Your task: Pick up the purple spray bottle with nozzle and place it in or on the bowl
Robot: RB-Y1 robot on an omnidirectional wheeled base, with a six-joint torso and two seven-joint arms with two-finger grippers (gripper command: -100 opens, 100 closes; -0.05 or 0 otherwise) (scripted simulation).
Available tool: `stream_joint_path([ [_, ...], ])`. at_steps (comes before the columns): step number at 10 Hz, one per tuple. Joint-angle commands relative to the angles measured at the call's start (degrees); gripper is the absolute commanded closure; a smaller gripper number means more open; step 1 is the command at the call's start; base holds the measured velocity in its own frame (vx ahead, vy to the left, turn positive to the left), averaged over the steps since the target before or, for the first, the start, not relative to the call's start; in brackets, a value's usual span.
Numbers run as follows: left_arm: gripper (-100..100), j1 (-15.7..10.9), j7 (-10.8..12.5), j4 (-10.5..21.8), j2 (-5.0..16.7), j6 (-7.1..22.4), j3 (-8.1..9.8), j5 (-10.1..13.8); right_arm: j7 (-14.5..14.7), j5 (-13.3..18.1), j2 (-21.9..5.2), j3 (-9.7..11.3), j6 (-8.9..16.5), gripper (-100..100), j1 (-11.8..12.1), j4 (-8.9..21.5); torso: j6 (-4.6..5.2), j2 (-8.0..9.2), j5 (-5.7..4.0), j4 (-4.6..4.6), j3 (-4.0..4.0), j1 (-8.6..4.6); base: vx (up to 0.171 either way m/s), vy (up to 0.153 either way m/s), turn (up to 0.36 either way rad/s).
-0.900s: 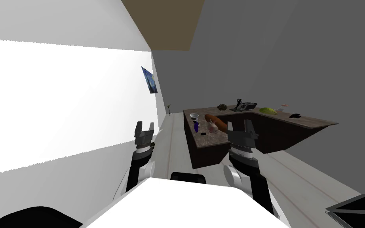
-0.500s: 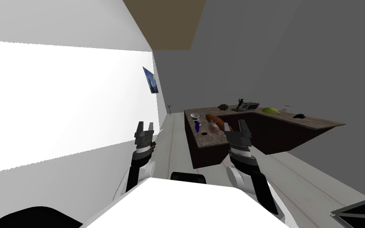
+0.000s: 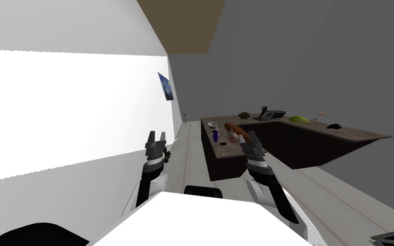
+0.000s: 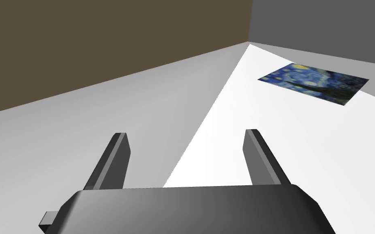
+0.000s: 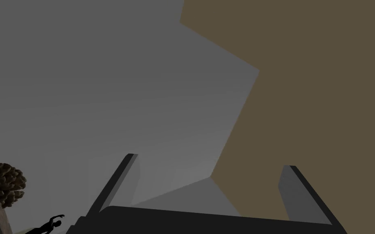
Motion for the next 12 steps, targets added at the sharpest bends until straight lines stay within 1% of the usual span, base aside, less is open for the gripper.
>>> stream_joint_path([
  [1,0,0.0,0.0,0.0,0.0,0.0,0.00,0.0,0.8,0.0,-1.4,-0.9,1.4,-100,-0.6,1.7,0.00,0.00,0.00,0.00,0.00,0.00,-0.058,0.042,0.076],
  [7,0,0.0,0.0,0.0,0.0,0.0,0.00,0.0,4.7,1.0,-4.3,-3.3,5.4,-100,-3.0,9.9,0.01,0.01,0.00,0.01,0.01,0.02,-0.051,0.050,0.082],
  [10,0,0.0,0.0,0.0,0.0,0.0,0.00,0.0,6.8,2.6,-5.7,-4.3,7.3,-100,-4.0,14.1,0.01,-0.05,0.01,-0.01,-0.02,0.02,-0.026,0.060,0.076],
  [12,0,0.0,0.0,0.0,0.0,0.0,0.00,0.0,8.3,4.2,-7.2,-4.8,8.5,-100,-4.7,17.0,0.01,-0.15,0.02,-0.03,-0.08,0.05,0.007,0.069,0.081],
])
